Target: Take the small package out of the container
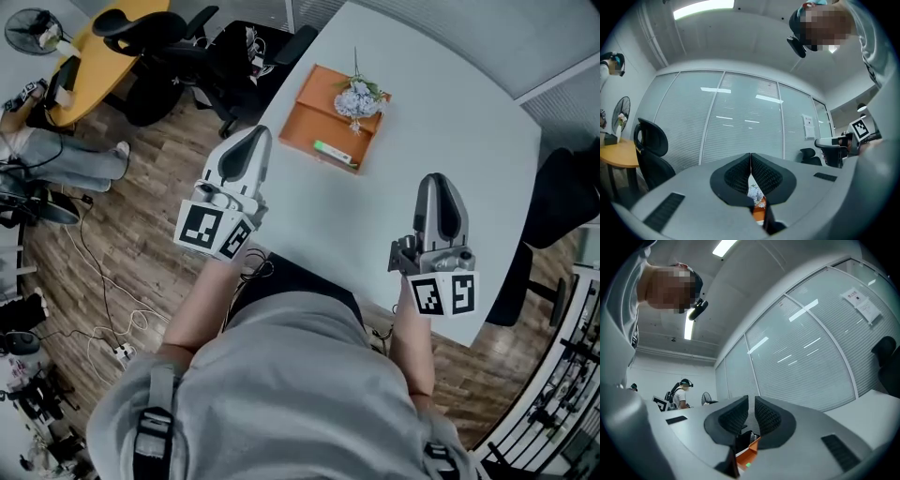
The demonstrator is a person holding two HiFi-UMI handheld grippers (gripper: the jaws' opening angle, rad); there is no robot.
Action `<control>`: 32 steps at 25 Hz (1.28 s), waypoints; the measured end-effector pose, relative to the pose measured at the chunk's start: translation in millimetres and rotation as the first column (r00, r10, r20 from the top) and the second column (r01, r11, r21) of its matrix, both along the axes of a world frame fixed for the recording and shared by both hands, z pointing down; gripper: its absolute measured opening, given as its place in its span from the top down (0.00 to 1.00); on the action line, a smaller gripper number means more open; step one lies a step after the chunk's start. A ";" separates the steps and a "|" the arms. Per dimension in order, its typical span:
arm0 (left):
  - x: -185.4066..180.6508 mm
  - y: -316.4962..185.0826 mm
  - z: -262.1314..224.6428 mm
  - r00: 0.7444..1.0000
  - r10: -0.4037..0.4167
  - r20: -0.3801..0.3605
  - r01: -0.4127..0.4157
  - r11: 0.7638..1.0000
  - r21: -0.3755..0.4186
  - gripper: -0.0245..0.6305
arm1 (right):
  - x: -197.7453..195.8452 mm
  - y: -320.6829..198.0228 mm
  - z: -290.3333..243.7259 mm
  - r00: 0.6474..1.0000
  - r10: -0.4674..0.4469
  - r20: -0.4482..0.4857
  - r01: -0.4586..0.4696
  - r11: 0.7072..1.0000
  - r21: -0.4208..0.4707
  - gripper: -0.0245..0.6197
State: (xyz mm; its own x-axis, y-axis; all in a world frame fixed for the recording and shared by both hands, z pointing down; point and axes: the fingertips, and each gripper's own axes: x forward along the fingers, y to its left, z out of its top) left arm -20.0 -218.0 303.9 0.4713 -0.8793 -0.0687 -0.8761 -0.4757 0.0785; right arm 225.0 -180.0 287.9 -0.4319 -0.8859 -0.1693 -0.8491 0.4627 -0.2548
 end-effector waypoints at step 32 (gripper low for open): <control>2.5 -100.4 68.8 0.985 0.173 -0.027 -0.175 0.979 -0.106 0.93 | -64.2 -105.1 99.8 0.990 -0.076 -0.119 0.045 0.970 -0.241 0.85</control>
